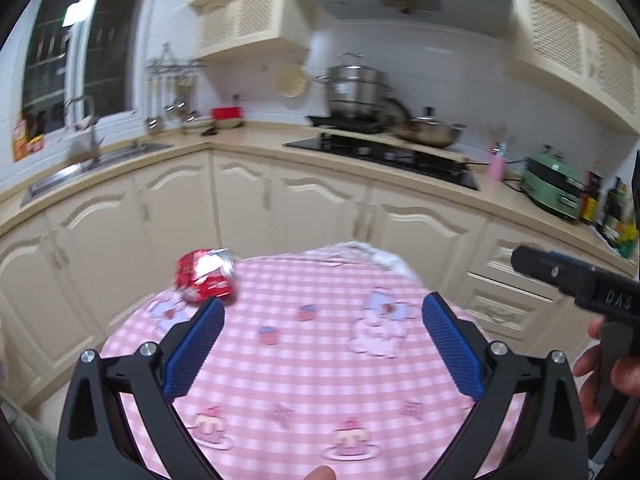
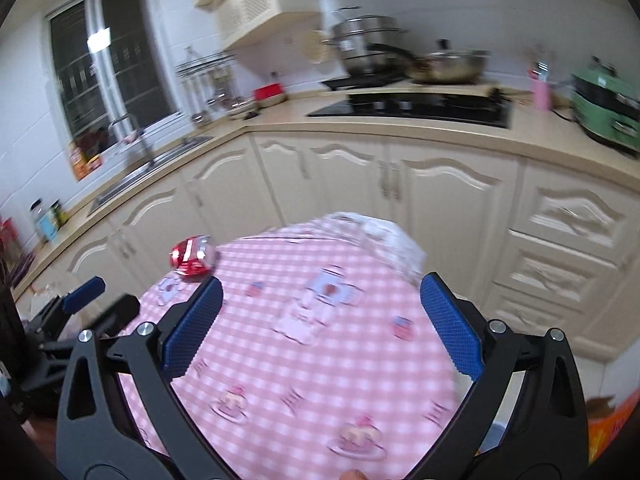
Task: Collect trash
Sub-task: 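Return both grippers to the table toward the crushed red can, then grasp the crushed red Coca-Cola can with the left gripper while the right gripper grasps the brown walnut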
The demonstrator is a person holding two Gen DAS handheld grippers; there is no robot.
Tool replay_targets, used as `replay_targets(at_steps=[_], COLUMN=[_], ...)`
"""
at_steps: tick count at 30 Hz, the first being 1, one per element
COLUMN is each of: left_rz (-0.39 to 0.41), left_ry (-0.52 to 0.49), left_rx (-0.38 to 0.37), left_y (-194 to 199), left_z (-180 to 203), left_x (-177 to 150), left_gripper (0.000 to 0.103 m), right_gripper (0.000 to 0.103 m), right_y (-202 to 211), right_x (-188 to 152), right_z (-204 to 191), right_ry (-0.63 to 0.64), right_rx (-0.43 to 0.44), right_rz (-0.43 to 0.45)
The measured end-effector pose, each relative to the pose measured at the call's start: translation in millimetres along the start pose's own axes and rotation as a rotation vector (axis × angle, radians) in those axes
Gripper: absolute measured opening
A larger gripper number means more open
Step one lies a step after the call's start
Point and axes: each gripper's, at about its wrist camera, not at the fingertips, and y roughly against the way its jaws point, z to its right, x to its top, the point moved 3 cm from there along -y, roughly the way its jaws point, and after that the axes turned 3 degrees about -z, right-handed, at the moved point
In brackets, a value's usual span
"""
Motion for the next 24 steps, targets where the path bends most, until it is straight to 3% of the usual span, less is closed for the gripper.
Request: replay_targets(at_steps=[9,14,19,24], left_rz=[-0.039,-0.063,-0.110,-0.153], left_ry=[0.114,0.156,0.150,0.077], left_rx=[0.149,0.215,0.241,0.266], left_y=[-48.9,-98.1,-143.3,-195.7], left_z=[-101.4,-155.3,-185.6,-192.9], left_x=[-3.1,4.5,6.2,9.3], left_gripper=[0.097,0.097,0.097,0.097], right_gripper=[0.097,0.097,0.097,0.097], right_y=[-89.7,-135.1,-171.7,-194.6], right_x=[18.1,14.6,3.6,-5.8], right_z=[-58.9,-71.3,-73.8,-69.0], right_ry=[0.072,0.077,0.079,0.059], right_rx=[0.086,0.090,0.087,0.085], right_rz=[-0.096,-0.163,-0.225,-0.269])
